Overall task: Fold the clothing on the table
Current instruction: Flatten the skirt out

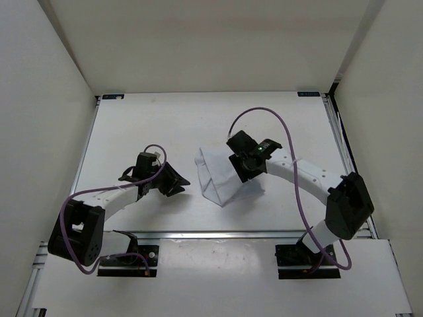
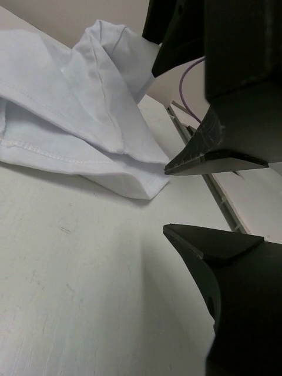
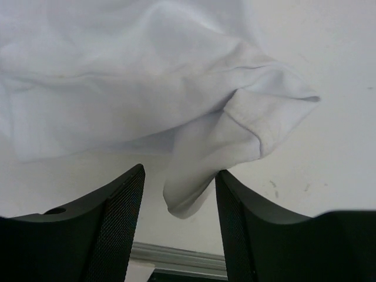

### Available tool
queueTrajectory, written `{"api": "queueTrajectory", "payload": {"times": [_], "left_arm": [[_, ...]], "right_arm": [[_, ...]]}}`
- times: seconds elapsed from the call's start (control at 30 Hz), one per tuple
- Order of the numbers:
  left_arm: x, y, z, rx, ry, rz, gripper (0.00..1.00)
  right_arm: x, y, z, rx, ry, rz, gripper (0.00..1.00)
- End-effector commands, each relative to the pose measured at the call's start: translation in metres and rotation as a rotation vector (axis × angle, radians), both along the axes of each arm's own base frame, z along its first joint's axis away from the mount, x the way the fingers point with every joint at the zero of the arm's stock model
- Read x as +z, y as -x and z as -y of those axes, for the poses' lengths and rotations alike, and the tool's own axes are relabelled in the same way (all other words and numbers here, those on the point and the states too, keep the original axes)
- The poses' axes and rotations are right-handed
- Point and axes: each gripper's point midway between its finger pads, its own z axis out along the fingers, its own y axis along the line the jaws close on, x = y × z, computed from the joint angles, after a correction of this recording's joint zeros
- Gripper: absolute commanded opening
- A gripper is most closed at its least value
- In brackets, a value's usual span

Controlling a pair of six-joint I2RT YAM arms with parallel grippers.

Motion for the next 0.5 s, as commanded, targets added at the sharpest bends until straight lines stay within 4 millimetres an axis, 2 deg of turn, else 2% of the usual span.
{"api": "queueTrajectory", "payload": {"times": [0.0,0.1,0.13,0.23,0.3,0.33,0.37,0.4,0.43,0.47], "left_arm": [[0.01,-0.002,-0.006,-0.003,-0.01,0.044,0.5],[0.012,-0.003,-0.009,0.005,-0.012,0.053,0.5],[0.012,-0.003,-0.01,0.006,-0.01,0.05,0.5],[0.01,-0.002,-0.012,0.008,-0.012,0.045,0.5],[0.01,-0.002,-0.011,0.009,-0.009,0.044,0.5],[0.009,-0.002,-0.011,0.01,-0.011,0.045,0.5],[0.01,-0.002,-0.01,0.006,-0.011,0.044,0.5],[0.011,-0.004,-0.01,0.003,-0.006,0.052,0.5],[0.011,-0.002,-0.008,-0.003,0.002,0.043,0.49],[0.011,-0.003,-0.008,0.004,0.003,0.039,0.5]], "right_arm": [[0.028,-0.037,0.026,-0.067,0.106,0.123,0.57],[0.031,-0.045,0.079,-0.247,0.218,0.14,0.57],[0.034,-0.042,0.096,-0.302,0.261,0.144,0.57],[0.05,-0.04,0.163,-0.545,0.382,0.171,0.58],[0.062,-0.04,0.184,-0.614,0.407,0.204,0.59],[0.067,-0.044,0.183,-0.612,0.369,0.224,0.59],[0.067,-0.054,0.169,-0.54,0.295,0.234,0.59],[0.067,-0.065,0.141,-0.415,0.185,0.275,0.6],[0.075,-0.063,0.115,-0.292,0.116,0.308,0.63],[0.07,-0.069,0.088,-0.157,0.044,0.322,0.66]]}}
